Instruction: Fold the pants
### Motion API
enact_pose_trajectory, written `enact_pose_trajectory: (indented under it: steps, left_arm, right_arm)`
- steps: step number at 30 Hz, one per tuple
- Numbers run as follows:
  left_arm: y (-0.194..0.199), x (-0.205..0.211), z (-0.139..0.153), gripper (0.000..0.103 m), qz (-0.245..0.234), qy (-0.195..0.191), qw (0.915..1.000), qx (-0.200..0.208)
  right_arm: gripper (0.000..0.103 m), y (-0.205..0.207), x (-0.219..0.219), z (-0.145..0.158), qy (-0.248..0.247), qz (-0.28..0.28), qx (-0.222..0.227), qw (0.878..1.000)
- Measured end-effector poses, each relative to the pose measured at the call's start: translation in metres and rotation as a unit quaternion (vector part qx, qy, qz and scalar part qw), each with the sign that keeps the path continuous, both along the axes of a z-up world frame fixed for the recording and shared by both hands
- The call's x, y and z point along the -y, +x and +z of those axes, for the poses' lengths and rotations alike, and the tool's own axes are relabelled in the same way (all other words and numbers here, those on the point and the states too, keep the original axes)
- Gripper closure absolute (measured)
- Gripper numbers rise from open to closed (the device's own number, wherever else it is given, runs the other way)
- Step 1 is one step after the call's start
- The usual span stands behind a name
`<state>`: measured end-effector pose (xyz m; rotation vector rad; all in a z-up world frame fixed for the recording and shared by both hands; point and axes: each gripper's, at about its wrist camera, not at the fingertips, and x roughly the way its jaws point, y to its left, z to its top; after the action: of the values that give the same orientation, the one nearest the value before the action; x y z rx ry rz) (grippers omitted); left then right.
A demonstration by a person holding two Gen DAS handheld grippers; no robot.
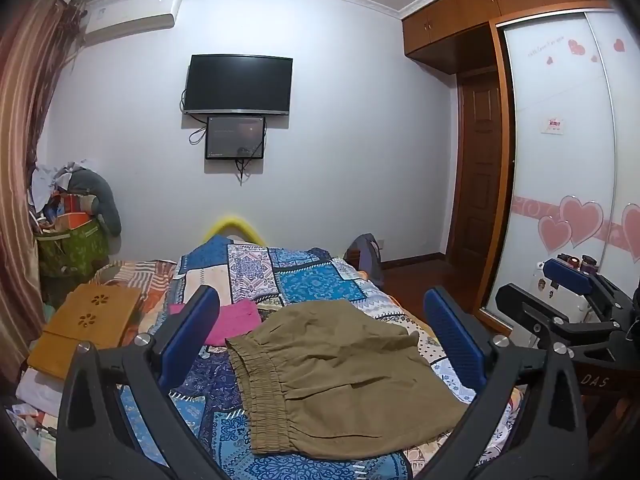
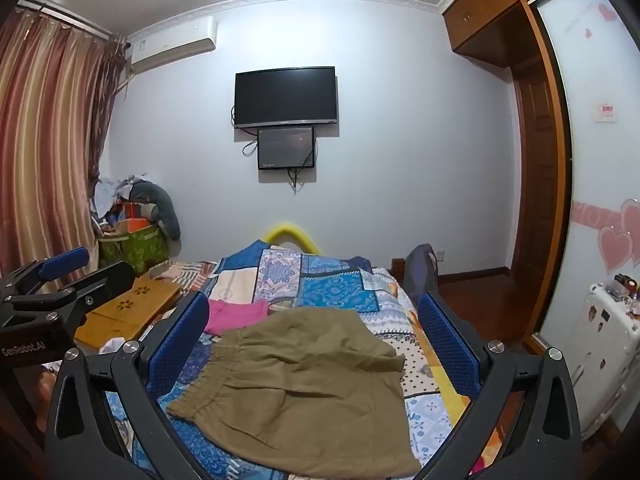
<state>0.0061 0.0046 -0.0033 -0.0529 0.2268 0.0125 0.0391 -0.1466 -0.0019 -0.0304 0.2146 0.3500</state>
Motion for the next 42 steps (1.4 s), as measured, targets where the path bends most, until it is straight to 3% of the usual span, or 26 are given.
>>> enact_pose_trajectory:
  steps: [42]
  left_arm:
    - [0.001, 0.0004, -0.0003, 0.0, -0.001, 0.0, 1.0, 0.001]
  right_arm:
    - [0.0, 0.0035, 0.0021, 0.004, 0.002, -0.006, 0.004, 1.0]
